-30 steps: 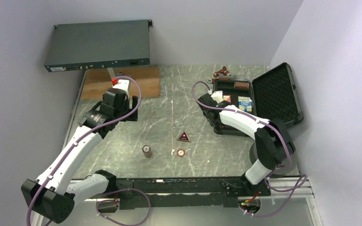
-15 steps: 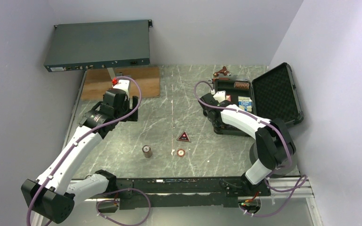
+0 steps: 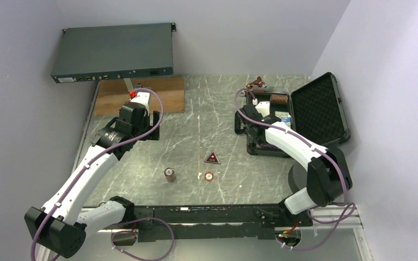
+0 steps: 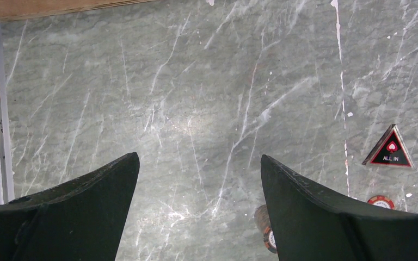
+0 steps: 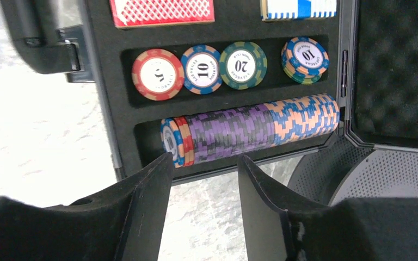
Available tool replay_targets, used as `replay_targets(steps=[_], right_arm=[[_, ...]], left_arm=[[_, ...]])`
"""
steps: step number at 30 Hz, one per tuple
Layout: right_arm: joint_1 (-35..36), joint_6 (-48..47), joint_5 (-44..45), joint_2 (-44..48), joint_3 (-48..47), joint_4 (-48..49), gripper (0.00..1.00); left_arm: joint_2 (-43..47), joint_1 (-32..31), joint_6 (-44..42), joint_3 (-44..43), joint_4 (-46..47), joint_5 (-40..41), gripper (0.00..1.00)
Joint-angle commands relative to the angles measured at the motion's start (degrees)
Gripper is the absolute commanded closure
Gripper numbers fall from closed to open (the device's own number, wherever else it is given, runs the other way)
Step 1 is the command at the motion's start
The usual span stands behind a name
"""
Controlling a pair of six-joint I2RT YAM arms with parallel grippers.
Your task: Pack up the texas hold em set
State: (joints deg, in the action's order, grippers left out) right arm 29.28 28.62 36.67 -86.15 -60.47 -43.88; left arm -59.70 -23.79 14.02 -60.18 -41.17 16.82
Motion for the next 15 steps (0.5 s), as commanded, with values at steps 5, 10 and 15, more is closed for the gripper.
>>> replay_targets(steps=[5, 10, 15], right_arm=[[0.08, -3.53, -7.24, 7.02, -2.91, 2.37, 0.44], [0.24, -6.31, -16.80, 11.09, -2.00, 5.32, 0.35], [2.10, -6.05, -27.57, 12.29, -0.33, 7.95, 0.29]], left_arm=[[1.68, 0.32, -0.76, 0.37, 1.75, -0.30, 0.12], [1.78, 0.32, -0.85, 0.34, 1.79, -0.43, 0.12], [1.94, 0.32, -1.01, 0.33, 1.70, -0.14, 0.12]])
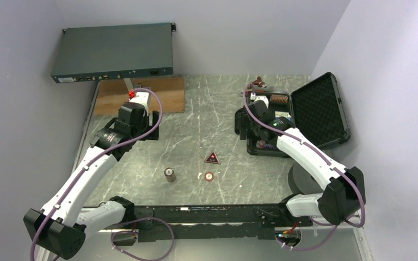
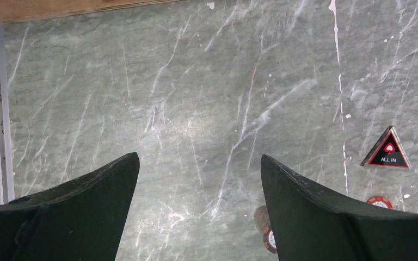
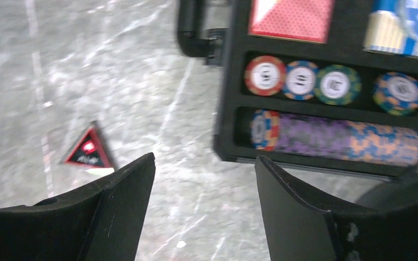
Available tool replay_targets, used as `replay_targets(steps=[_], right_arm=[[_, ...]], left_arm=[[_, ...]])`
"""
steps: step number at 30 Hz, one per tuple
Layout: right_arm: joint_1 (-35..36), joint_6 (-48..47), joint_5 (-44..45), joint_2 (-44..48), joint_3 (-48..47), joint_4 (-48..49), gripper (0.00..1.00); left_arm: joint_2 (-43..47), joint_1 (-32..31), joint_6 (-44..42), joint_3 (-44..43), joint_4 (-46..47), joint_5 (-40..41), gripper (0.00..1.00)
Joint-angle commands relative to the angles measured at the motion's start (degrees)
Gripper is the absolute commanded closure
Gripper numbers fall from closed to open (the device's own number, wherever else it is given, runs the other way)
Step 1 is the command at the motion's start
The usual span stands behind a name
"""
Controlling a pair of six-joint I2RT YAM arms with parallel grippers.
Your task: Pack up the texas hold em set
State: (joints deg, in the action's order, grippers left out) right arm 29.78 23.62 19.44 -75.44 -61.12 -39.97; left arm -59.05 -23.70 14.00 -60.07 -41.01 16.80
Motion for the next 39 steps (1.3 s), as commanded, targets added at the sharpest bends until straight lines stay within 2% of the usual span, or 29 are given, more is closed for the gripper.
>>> replay_targets(steps=[1, 5, 11, 15, 20, 27, 34, 39], right_arm=[[2.38, -0.50, -11.25, 1.30, 0.65, 4.28, 0.29], [6.61, 1.70, -12.32, -0.09, 1.26, 4.99, 0.28], [15.67, 4.41, -10.13, -2.97, 0.44, 4.91, 0.27], [21.21, 7.20, -9.93, -5.49, 0.83, 5.74, 0.27], [27.38, 9.07, -6.98, -10.33, 0.84, 6.25, 0.26], [31.94, 7.44, -9.71, -12.00, 6.21, 15.84, 0.27], [33.61, 7.14, -8.43, -16.85, 6.66, 17.00, 0.33], [33.74, 7.08, -7.37, -19.25, 6.64, 17.86, 0.36]], left_arm=[[1.37, 0.24, -1.03, 0.22, 1.60, -0.08, 0.12], [2.84, 0.32, -2.07, 1.09, 2.67, -0.19, 0.10], [4.29, 0.27, -2.12, 1.39, 2.92, 1.95, 0.01], [4.19, 0.29, -2.26, 0.65, 0.93, 1.37, 0.00], [5.28, 0.24, -2.63, 2.89, 0.99, 5.25, 0.00], [5.00, 0.32, -2.25, 3.21, 0.91, 5.43, 0.00], [7.42, 0.32, -2.12, 4.02, 1.34, 6.25, 0.00], [10.95, 0.41, -1.38, 4.28, 1.21, 11.84, 0.00]])
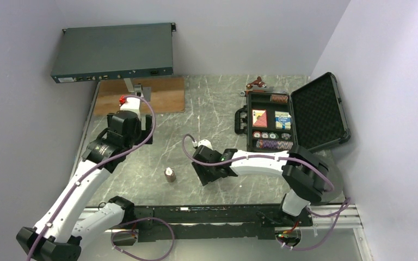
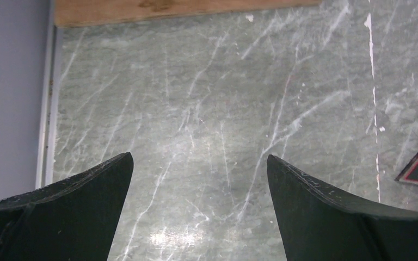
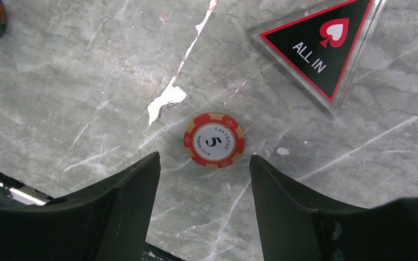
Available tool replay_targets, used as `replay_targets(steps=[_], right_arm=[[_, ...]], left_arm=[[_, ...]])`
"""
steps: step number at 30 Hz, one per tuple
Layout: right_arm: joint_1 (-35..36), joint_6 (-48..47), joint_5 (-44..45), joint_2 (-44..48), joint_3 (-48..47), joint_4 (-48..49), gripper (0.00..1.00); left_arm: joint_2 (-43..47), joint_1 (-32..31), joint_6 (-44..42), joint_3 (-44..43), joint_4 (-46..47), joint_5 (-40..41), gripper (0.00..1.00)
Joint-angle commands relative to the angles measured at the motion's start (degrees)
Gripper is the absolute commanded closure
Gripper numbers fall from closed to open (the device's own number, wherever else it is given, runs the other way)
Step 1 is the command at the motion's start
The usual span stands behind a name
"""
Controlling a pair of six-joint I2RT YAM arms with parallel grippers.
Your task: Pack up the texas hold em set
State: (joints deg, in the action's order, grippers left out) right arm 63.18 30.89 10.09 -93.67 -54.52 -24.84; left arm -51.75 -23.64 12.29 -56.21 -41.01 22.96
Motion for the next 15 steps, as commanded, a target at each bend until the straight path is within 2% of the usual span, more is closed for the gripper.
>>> replay_targets(steps=[1, 6, 15], right_arm=[[0.37, -0.22, 2.44, -1.41, 0.03, 2.84, 0.36], [0.37, -0.56, 3.75, -3.93, -1.28, 2.40, 0.38], [0.36, -0.28, 2.54, -7.13, -1.71, 1.18, 0.45]], left_arm=[[4.92, 0.41, 0.30, 0.89, 1.87, 6.31, 0.00], [9.72, 0.52, -0.19, 2.78, 4.35, 6.77, 0.00], [10.64, 0.61, -0.34, 2.81, 4.37, 7.55, 0.00]])
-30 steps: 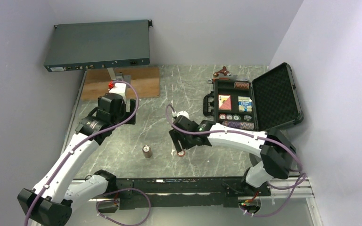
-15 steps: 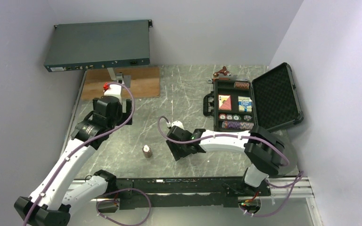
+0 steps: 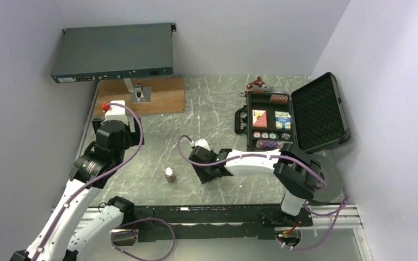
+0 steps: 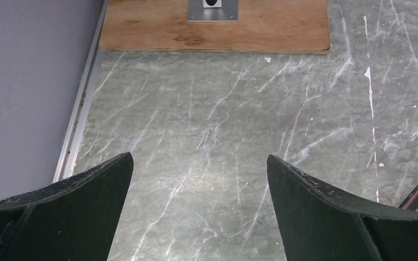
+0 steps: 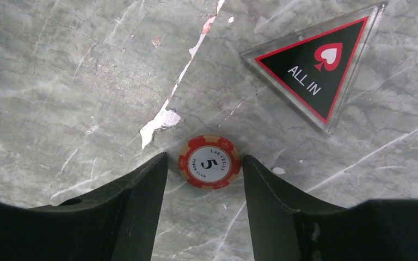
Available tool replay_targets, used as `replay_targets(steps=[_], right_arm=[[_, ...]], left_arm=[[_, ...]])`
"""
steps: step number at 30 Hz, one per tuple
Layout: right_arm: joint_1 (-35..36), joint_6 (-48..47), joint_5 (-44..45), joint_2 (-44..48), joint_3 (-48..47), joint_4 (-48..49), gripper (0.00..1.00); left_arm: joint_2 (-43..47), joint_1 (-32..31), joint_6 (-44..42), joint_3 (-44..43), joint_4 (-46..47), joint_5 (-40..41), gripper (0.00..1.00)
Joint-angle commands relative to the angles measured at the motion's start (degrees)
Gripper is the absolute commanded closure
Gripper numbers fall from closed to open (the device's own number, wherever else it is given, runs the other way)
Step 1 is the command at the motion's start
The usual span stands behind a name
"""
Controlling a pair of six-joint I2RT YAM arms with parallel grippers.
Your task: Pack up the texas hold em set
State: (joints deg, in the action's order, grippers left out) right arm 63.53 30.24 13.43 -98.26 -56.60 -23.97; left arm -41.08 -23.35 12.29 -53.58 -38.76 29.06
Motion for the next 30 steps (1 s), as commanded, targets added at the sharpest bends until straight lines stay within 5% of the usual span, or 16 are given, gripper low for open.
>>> replay_targets(steps=[1, 30], right_arm=[[0.02, 0.49, -1.55, -2.88, 0.83, 0.46, 0.45], [1.60, 0.43, -2.37, -2.20, 3.88, -5.56, 0.46]], left_arm=[[-0.12, 0.33, -0.32, 0.18, 2.04, 1.46, 0.00], [0.56, 1.21, -0.69, 0.38, 2.64, 0.28, 0.00]])
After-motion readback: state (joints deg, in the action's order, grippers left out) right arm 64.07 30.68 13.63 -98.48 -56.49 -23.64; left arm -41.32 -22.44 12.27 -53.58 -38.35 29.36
